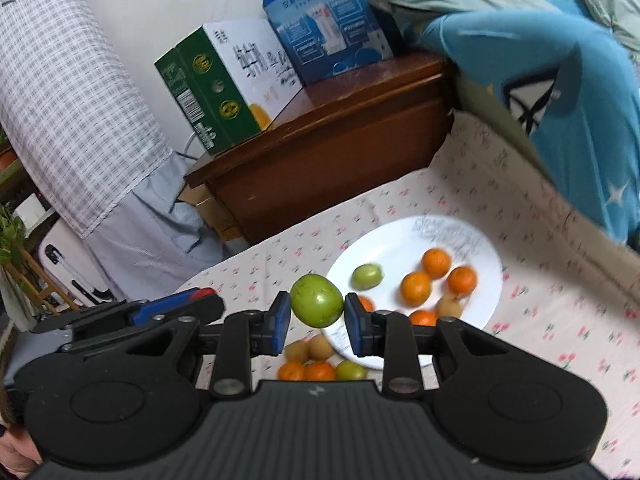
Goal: Organize fruits
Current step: 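Carry the cherry tomato and lime over the white plate with both grippers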
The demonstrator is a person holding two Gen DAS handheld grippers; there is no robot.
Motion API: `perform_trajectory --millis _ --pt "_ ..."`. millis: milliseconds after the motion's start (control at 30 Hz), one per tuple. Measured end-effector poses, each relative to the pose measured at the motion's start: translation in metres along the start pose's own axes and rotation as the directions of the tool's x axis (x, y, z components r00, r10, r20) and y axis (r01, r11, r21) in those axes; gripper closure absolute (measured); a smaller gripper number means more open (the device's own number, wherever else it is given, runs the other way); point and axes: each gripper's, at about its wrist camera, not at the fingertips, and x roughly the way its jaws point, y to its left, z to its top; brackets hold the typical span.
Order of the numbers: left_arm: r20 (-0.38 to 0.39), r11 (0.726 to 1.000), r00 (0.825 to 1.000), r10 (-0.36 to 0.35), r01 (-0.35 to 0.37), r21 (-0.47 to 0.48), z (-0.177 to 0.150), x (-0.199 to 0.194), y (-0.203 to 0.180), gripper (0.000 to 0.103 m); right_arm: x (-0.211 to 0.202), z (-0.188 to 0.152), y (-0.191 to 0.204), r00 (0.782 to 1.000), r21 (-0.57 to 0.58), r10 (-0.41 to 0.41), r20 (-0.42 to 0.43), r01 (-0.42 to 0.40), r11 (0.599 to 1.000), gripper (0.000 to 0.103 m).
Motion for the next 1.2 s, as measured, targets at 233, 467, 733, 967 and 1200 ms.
perform_trajectory --millis 233,467,733,967,1200 --pt "-0.049 1.000 0.999 -0.008 0.009 0.015 0.003 0.023 -0.004 0.085 0.010 0.010 -0.007 1.000 -0.008 -0.020 -0.007 0.020 1.000 0.074" --pt "-0.096 1.000 0.995 -0.027 0.026 -0.011 0.005 0.055 -0.002 0.085 0.031 0.019 -0.019 0.999 0.010 -0.038 -0.026 0.039 0.999 0.074" --pt "-0.141 0.998 0.989 -0.049 0.044 -0.039 0.005 0.095 0.003 0.085 0.058 0.030 -0.033 0.997 0.041 -0.051 -0.055 0.054 0.998 0.074" --pt "-0.174 0.998 0.983 -0.061 0.055 -0.042 0.001 0.127 -0.001 0.085 0.087 0.033 -0.045 0.993 0.072 -0.073 -0.093 0.080 0.994 0.074" --pt "-0.196 0.996 0.977 -0.080 0.070 -0.057 -0.002 0.152 -0.003 0.085 0.113 0.034 -0.060 0.988 0.117 -0.097 -0.123 0.111 0.987 0.074"
